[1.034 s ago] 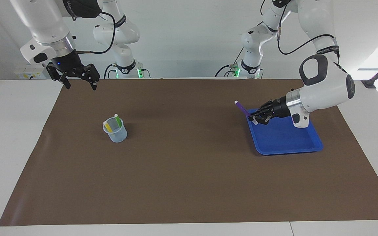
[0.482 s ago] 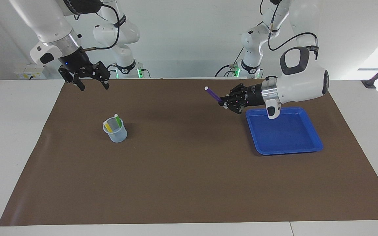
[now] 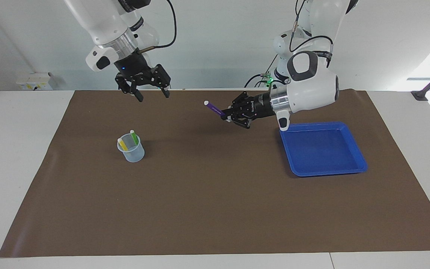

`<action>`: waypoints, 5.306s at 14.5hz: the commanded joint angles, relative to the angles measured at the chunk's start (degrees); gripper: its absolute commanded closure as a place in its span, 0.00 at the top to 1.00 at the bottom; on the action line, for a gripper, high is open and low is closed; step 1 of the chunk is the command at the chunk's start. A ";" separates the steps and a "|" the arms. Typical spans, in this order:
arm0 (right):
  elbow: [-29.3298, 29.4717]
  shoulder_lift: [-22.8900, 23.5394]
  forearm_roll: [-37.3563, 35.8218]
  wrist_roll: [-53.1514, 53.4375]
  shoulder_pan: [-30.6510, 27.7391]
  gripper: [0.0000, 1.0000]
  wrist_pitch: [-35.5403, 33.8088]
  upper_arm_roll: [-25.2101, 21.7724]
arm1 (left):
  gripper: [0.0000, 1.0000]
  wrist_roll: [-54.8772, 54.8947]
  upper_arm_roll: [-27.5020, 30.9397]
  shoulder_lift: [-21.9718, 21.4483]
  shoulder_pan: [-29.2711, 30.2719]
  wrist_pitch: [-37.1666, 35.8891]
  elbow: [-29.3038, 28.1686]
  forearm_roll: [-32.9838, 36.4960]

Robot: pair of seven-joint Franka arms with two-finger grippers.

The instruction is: Transfer and insert pens with both arms

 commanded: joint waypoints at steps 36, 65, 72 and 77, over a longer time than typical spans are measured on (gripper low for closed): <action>-6.32 0.10 0.50 7.55 -0.55 0.00 17.23 10.08 | 0.91 4.44 0.20 -10.32 -3.51 11.41 -10.04 -19.27; -39.35 -15.36 -16.73 -25.50 -0.55 0.00 31.28 -11.10 | 1.00 35.27 1.16 -2.41 11.17 -22.59 11.49 53.77; -46.74 -15.64 -16.73 -25.50 -0.47 0.00 41.82 -11.10 | 1.00 54.94 14.03 -8.64 4.45 -25.40 12.19 53.77; -47.62 -13.18 -16.73 -25.50 -0.47 0.00 45.52 -11.10 | 1.00 69.81 42.43 -13.73 -19.72 -30.50 13.25 54.12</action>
